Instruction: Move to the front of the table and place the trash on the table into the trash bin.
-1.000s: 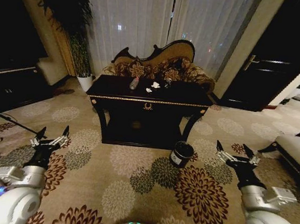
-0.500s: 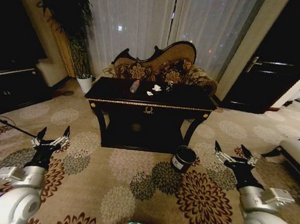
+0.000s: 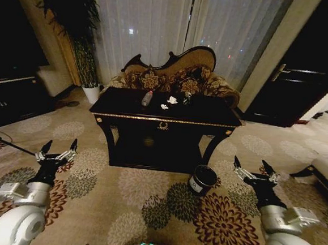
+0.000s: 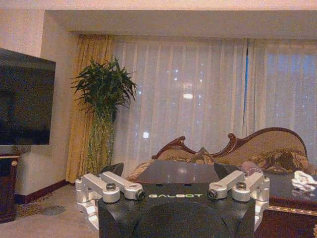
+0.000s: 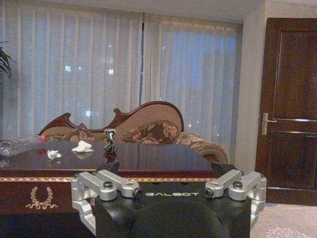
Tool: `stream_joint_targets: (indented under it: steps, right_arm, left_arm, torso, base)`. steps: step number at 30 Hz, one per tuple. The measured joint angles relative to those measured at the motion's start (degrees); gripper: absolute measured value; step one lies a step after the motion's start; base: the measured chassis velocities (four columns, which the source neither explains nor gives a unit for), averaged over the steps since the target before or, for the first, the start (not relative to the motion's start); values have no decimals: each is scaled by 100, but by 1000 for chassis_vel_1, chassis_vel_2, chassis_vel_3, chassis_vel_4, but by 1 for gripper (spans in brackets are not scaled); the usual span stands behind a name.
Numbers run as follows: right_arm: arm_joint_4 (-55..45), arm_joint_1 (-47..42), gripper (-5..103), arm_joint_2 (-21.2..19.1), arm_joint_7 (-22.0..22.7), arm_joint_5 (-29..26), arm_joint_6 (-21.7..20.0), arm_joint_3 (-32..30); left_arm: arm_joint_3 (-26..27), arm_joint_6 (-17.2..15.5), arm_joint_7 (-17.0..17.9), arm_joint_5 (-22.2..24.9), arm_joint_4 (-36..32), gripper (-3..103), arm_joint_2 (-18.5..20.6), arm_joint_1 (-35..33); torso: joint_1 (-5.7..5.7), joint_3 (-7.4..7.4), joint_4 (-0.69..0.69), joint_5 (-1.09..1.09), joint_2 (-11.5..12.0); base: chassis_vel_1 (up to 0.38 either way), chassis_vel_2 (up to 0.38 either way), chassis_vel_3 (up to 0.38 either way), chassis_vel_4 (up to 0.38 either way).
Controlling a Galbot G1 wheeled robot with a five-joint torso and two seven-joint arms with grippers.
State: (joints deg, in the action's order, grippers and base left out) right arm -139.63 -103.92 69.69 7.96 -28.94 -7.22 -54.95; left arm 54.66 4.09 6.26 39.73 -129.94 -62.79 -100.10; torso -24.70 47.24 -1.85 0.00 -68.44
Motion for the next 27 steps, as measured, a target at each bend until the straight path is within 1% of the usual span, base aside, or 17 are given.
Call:
stream_joint_targets:
  steps: [8,27]
  right_arm:
    - [8,-45,100,14,-40,10,67,-4]
    - [8,-70,100,45,-58,58,74,3]
  left_arm:
    - [-5,5,-3,-11,-2,100,-20,-35]
    - [-20,32,-16,-21,60,100,-15,-32]
  torso:
    - [0,0,0,0,0]
    - [-1,0,0,0,0]
  base:
    - [-133,139,141,-139]
    - [-166,164,166,-166]
